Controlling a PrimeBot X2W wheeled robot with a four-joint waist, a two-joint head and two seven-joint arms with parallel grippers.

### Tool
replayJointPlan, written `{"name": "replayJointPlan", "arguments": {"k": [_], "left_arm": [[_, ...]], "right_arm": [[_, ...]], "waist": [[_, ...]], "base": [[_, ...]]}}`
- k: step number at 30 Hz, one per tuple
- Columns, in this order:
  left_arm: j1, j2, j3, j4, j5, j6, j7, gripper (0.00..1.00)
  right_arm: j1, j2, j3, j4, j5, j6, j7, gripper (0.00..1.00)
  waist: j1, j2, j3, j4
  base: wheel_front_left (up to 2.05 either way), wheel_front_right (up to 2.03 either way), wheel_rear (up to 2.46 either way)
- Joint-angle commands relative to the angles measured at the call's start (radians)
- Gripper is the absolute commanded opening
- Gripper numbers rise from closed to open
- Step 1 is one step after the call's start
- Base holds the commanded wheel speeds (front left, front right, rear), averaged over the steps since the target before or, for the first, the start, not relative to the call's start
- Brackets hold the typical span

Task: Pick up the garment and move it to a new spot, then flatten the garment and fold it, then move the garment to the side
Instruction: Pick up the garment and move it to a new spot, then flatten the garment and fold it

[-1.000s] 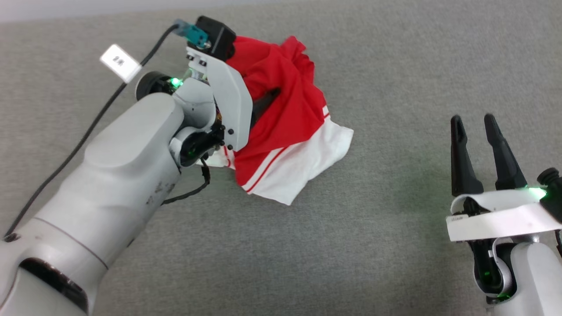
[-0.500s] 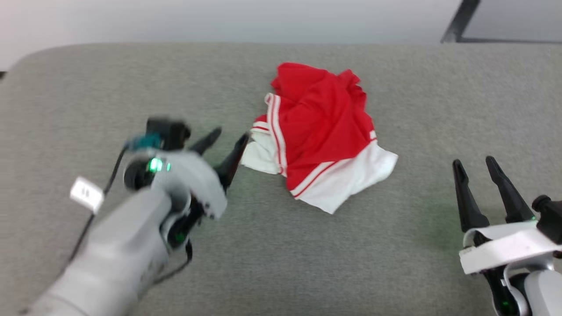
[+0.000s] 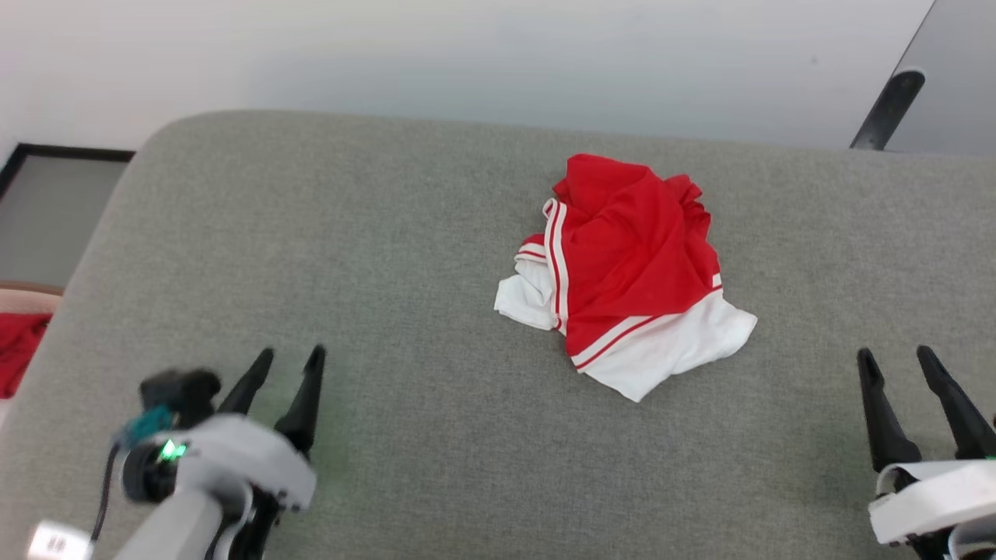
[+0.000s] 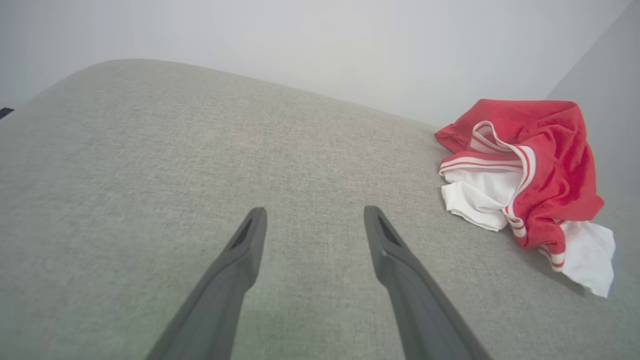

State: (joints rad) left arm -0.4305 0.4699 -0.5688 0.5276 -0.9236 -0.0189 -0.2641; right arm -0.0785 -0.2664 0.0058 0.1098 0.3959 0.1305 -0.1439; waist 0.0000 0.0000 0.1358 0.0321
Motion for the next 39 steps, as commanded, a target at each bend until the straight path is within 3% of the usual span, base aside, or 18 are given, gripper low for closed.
{"name": "replayJointPlan", "arguments": {"k": [1, 8, 17, 39], "left_arm": [[0.058, -0.004, 0.050, -0.042, 0.045, 0.011, 0.000, 1.00], [0.241, -0.006, 0.209, -0.199, 0.290, 0.022, 0.000, 1.00], [0.323, -0.046, 0.361, -0.353, 0.481, 0.024, 0.000, 1.00], [0.388, -0.121, 0.451, -0.373, 0.591, -0.034, 0.000, 1.00]], "right_arm": [[0.021, -0.004, -0.016, -0.005, -0.009, 0.000, 0.004, 1.00], [0.056, -0.004, -0.088, -0.020, -0.004, 0.000, 0.009, 1.00], [0.064, 0.001, -0.113, -0.048, -0.011, 0.000, 0.023, 1.00], [0.063, 0.032, -0.076, -0.034, -0.012, 0.000, 0.015, 1.00]], "waist": [[0.0000, 0.0000, -0.024, 0.010], [0.0000, 0.0000, -0.051, 0.010], [0.0000, 0.0000, -0.078, -0.001], [0.0000, 0.0000, -0.077, -0.006]], "base": [[0.00, 0.00, 0.00], [0.00, 0.00, 0.00], [0.00, 0.00, 0.00], [0.00, 0.00, 0.00]]}}
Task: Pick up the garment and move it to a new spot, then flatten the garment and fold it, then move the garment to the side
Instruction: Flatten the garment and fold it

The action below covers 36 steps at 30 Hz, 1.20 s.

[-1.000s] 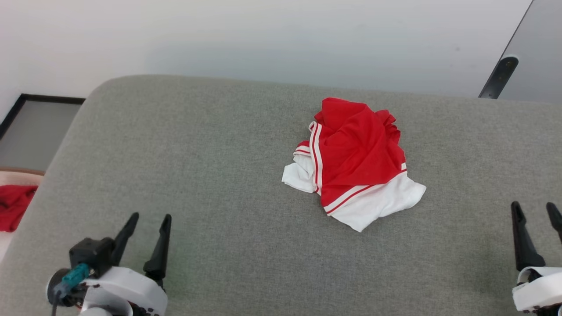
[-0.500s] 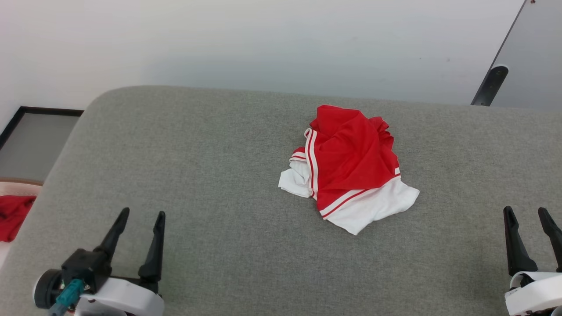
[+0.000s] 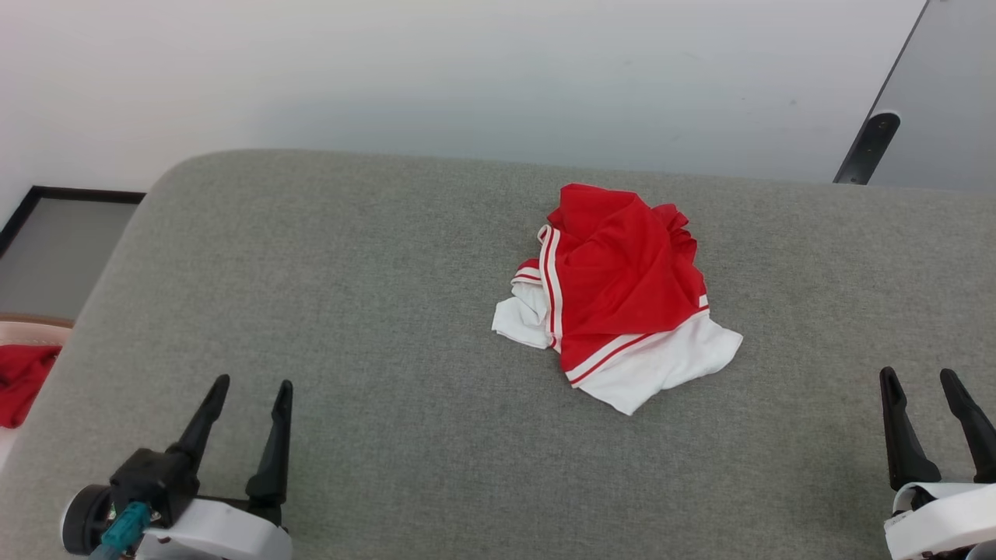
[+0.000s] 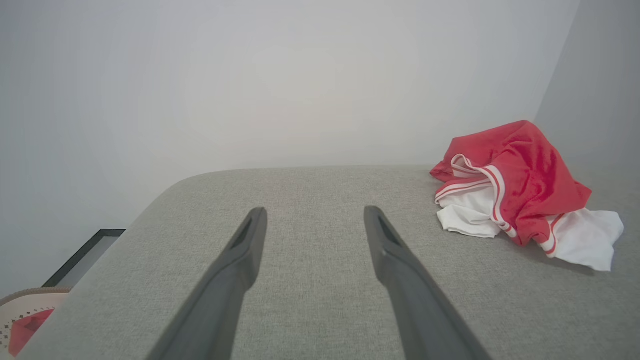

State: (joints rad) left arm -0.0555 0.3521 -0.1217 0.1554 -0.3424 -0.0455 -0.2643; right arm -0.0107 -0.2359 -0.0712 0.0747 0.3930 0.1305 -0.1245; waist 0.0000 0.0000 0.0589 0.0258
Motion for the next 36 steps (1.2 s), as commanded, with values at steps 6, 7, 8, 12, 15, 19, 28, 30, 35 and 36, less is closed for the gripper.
{"name": "replayJointPlan", "arguments": {"k": [6, 7, 8, 12, 15, 19, 28, 30, 35, 36], "left_arm": [[0.011, -0.017, 0.007, -0.006, 0.021, -0.011, 0.000, 1.00], [0.010, -0.021, 0.008, -0.007, 0.020, -0.012, 0.000, 1.00], [0.010, -0.028, 0.009, -0.010, 0.018, -0.011, 0.000, 1.00], [0.020, -0.050, 0.010, -0.016, 0.012, -0.010, 0.000, 1.00], [0.020, -0.076, 0.012, -0.016, 0.010, -0.009, 0.000, 1.00], [0.017, -0.110, 0.015, -0.010, 0.011, -0.015, 0.000, 1.00], [-0.043, -0.184, 0.010, 0.013, 0.033, -0.047, 0.000, 1.00], [-0.060, -0.204, 0.009, 0.021, 0.038, -0.055, 0.000, 1.00], [-0.093, -0.239, 0.014, 0.041, 0.050, -0.070, 0.000, 1.00], [-0.098, -0.244, 0.016, 0.044, 0.051, -0.072, 0.000, 1.00]], "right_arm": [[-0.007, 0.004, 0.006, 0.003, -0.010, 0.000, -0.004, 1.00], [-0.010, 0.001, 0.010, 0.004, -0.010, 0.000, -0.001, 1.00], [-0.015, -0.004, 0.018, 0.004, -0.012, 0.000, 0.003, 1.00], [-0.030, -0.040, 0.069, 0.003, -0.020, 0.000, 0.035, 1.00], [-0.047, -0.126, 0.183, 0.003, -0.025, 0.000, 0.120, 1.00], [-0.115, -0.285, 0.377, -0.018, 0.003, 0.000, 0.269, 1.00], [-0.415, -0.595, 0.770, -0.070, 0.133, 0.000, 0.452, 1.00], [-0.483, -0.634, 0.854, -0.059, 0.141, 0.000, 0.464, 1.00], [-0.627, -0.693, 1.022, -0.016, 0.182, 0.000, 0.478, 1.00], [-0.651, -0.696, 1.050, -0.007, 0.192, 0.000, 0.475, 1.00]], "waist": [[0.0000, 0.0000, 0.005, 0.008], [0.0000, 0.0000, 0.006, 0.010], [0.0000, 0.0000, 0.008, 0.013], [0.0000, 0.0000, 0.016, 0.024], [0.0000, 0.0000, 0.030, 0.044], [0.0000, 0.0000, 0.060, 0.077], [0.0000, 0.0000, 0.174, 0.163], [0.0000, 0.0000, 0.193, 0.181], [0.0000, 0.0000, 0.234, 0.220], [0.0000, 0.0000, 0.239, 0.226]], "base": [[0.00, 0.00, 0.00], [0.00, 0.00, 0.00], [0.00, 0.00, 0.00], [0.00, 0.00, 0.00], [0.00, 0.00, 0.00], [0.00, 0.00, 0.00], [0.00, 0.00, 0.00], [0.00, 0.00, 0.00], [0.00, 0.00, 0.00], [0.00, 0.00, 0.00]]}}
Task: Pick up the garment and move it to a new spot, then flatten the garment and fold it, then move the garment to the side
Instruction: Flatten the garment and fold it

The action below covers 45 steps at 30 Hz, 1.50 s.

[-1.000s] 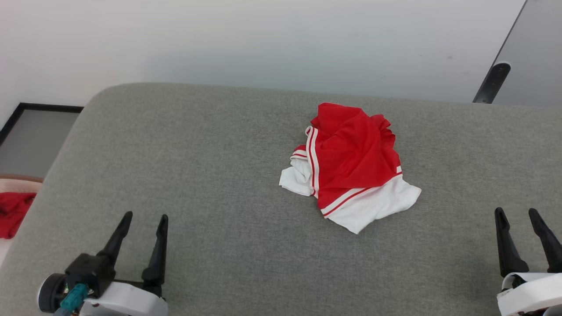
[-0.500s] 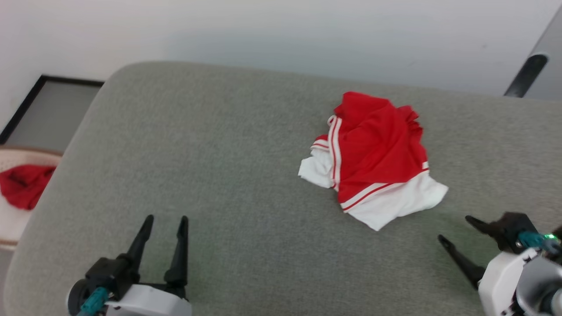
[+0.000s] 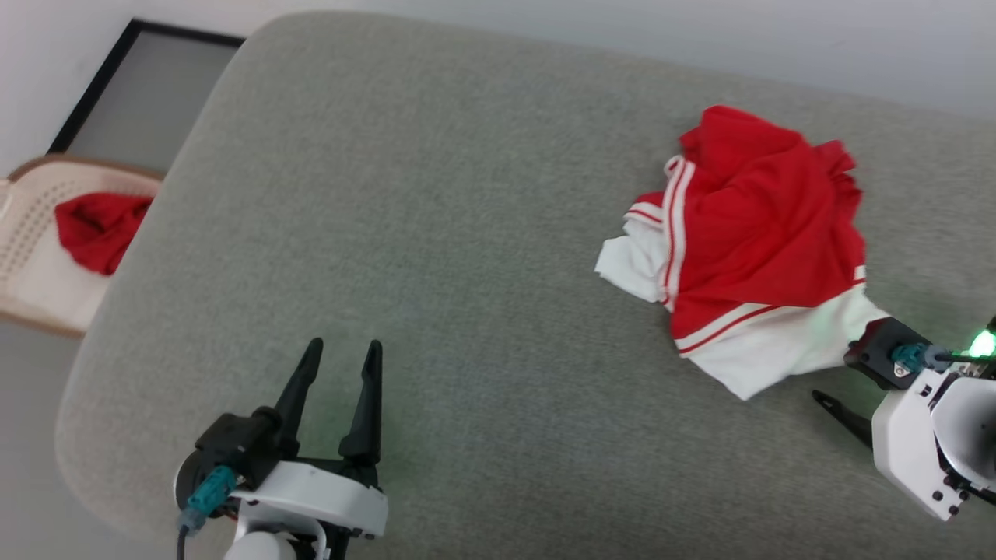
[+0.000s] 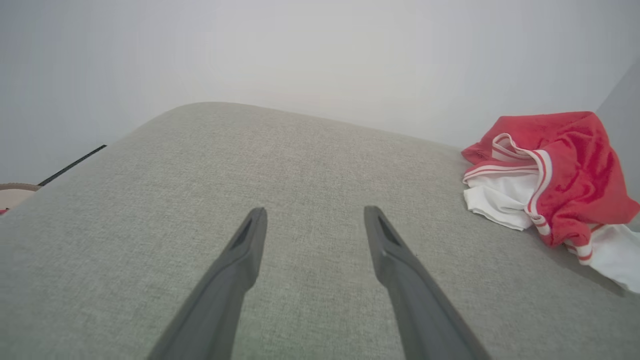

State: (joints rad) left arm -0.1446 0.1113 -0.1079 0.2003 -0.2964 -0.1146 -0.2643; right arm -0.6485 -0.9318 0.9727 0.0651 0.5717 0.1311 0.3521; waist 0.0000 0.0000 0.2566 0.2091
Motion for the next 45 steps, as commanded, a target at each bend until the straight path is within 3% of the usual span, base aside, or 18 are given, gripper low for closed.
{"name": "replayJointPlan", "arguments": {"k": [1, 7, 8, 9, 10, 11, 16, 21, 34, 45], "left_arm": [[-0.014, -0.007, 0.004, 0.002, 0.007, -0.006, 0.000, 1.00], [-0.025, -0.031, 0.016, 0.015, 0.013, -0.013, 0.000, 1.00], [-0.027, -0.033, 0.016, 0.017, 0.013, -0.015, 0.000, 1.00], [-0.029, -0.035, 0.017, 0.018, 0.014, -0.016, 0.000, 1.00], [-0.030, -0.037, 0.017, 0.019, 0.015, -0.016, 0.000, 1.00], [-0.031, -0.039, 0.018, 0.020, 0.015, -0.015, 0.000, 1.00], [-0.023, -0.045, 0.027, 0.022, 0.016, -0.017, 0.000, 1.00], [-0.013, -0.033, 0.028, 0.015, 0.015, -0.017, 0.000, 1.00], [-0.030, -0.003, 0.010, 0.006, 0.011, -0.017, 0.000, 1.00], [-0.057, 0.016, -0.001, 0.007, 0.000, -0.017, 0.000, 1.00]], "right_arm": [[-0.037, -0.004, 0.034, 0.013, 0.013, -0.001, -0.005, 1.00], [-0.138, -0.009, 0.187, 0.072, 0.038, -0.001, -0.012, 1.00], [-0.152, -0.010, 0.216, 0.079, 0.043, -0.001, -0.008, 0.88], [-0.165, -0.010, 0.242, 0.085, 0.045, -0.001, -0.005, 0.42], [-0.175, -0.009, 0.262, 0.091, 0.051, -0.001, -0.001, 0.04], [-0.183, -0.008, 0.277, 0.095, 0.057, -0.001, -0.001, 0.00], [-0.219, -0.009, 0.292, 0.152, 0.082, -0.001, -0.045, 0.00], [-0.196, -0.023, 0.240, 0.211, 0.107, -0.001, -0.123, 0.00], [-0.067, -0.103, 0.001, 0.331, 0.117, -0.001, -0.234, 0.00], [-0.012, -0.106, -0.168, 0.475, 0.111, -0.001, -0.262, 0.00]], "waist": [[0.0000, 0.0000, 0.045, 0.047], [0.0000, 0.0000, 0.058, 0.064], [0.0000, 0.0000, 0.060, 0.066], [0.0000, 0.0000, 0.061, 0.067], [0.0000, 0.0000, 0.061, 0.068], [0.0000, 0.0000, 0.061, 0.067], [0.0000, 0.0000, 0.052, 0.052], [0.0000, 0.0000, 0.040, 0.015], [0.0000, 0.0000, 0.042, -0.096], [0.0000, 0.0000, 0.067, -0.105]], "base": [[0.00, 0.00, 0.00], [0.00, 0.00, 0.00], [0.00, 0.00, 0.00], [0.00, 0.00, 0.00], [0.00, 0.00, 0.00], [0.00, 0.00, 0.00], [0.00, 0.00, 0.00], [0.00, 0.00, 0.00], [0.00, 0.00, 0.00], [0.00, 0.00, 0.00]]}}
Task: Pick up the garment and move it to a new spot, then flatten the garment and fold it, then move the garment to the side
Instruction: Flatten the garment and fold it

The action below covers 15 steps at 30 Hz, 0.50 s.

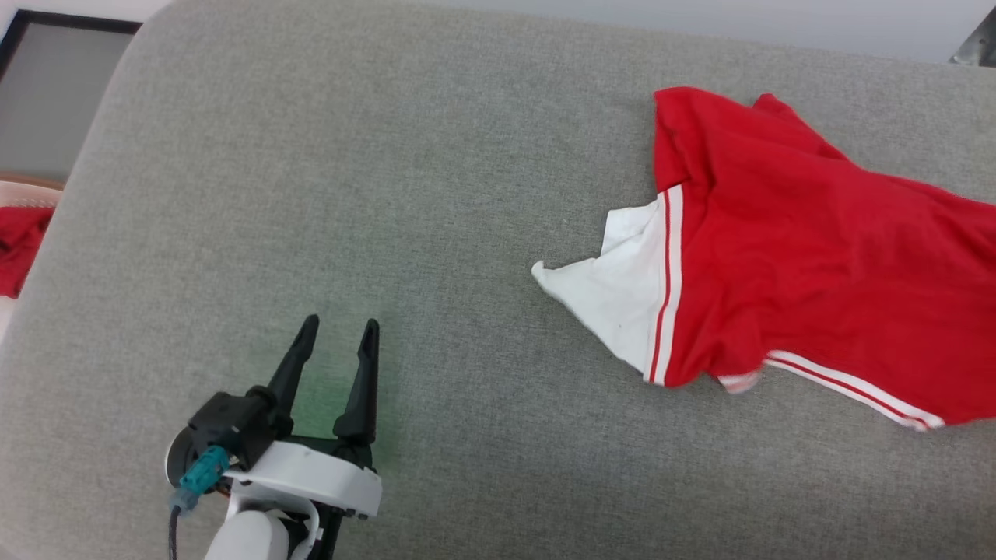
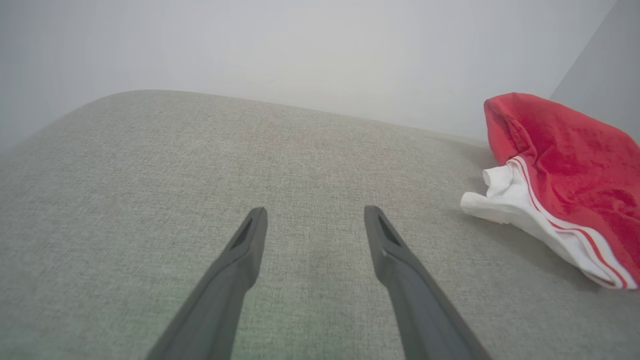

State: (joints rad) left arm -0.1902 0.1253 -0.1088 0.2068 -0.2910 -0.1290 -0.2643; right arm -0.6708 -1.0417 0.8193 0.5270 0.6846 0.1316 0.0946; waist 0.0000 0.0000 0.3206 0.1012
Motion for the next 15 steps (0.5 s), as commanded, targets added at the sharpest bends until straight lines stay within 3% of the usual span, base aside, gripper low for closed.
{"name": "replayJointPlan", "arguments": {"k": [1, 10, 11, 12, 13, 14, 15], "left_arm": [[-0.011, 0.003, 0.000, 0.001, -0.006, -0.002, 0.000, 1.00], [-0.010, 0.017, 0.009, 0.005, -0.008, -0.002, 0.000, 1.00], [-0.009, 0.019, 0.011, 0.004, -0.006, -0.002, 0.000, 1.00], [-0.009, 0.019, 0.011, 0.004, -0.006, -0.002, 0.000, 1.00], [-0.009, 0.022, 0.011, 0.004, -0.004, -0.002, 0.000, 1.00], [-0.008, 0.024, 0.010, 0.004, -0.002, -0.002, 0.000, 1.00], [-0.008, 0.029, 0.008, 0.003, -0.001, -0.002, 0.000, 1.00]], "right_arm": [[0.020, 0.007, -0.027, 0.031, -0.003, -0.002, -0.003, 0.00], [0.065, 0.055, -0.099, 0.128, -0.015, -0.002, -0.007, 0.00], [0.063, 0.064, -0.107, 0.138, -0.021, -0.002, -0.008, 0.10], [0.063, 0.064, -0.107, 0.138, -0.021, -0.002, -0.008, 0.10], [0.059, 0.072, -0.119, 0.147, -0.034, -0.002, -0.017, 0.45], [0.056, 0.080, -0.133, 0.161, -0.042, -0.002, -0.026, 1.00], [0.053, 0.090, -0.147, 0.173, -0.053, -0.002, -0.036, 1.00]], "waist": [[0.0000, 0.0000, 0.004, 0.004], [0.0000, 0.0000, -0.001, 0.009], [0.0000, 0.0000, -0.004, 0.007], [0.0000, 0.0000, -0.004, 0.007], [0.0000, 0.0000, -0.007, 0.005], [0.0000, 0.0000, -0.012, 0.001], [0.0000, 0.0000, -0.018, -0.003]], "base": [[0.00, 0.00, 0.00], [0.00, 0.00, 0.00], [0.00, 0.00, 0.00], [0.00, 0.00, 0.00], [0.00, 0.00, 0.00], [0.00, 0.00, 0.00], [0.00, 0.00, 0.00]]}}
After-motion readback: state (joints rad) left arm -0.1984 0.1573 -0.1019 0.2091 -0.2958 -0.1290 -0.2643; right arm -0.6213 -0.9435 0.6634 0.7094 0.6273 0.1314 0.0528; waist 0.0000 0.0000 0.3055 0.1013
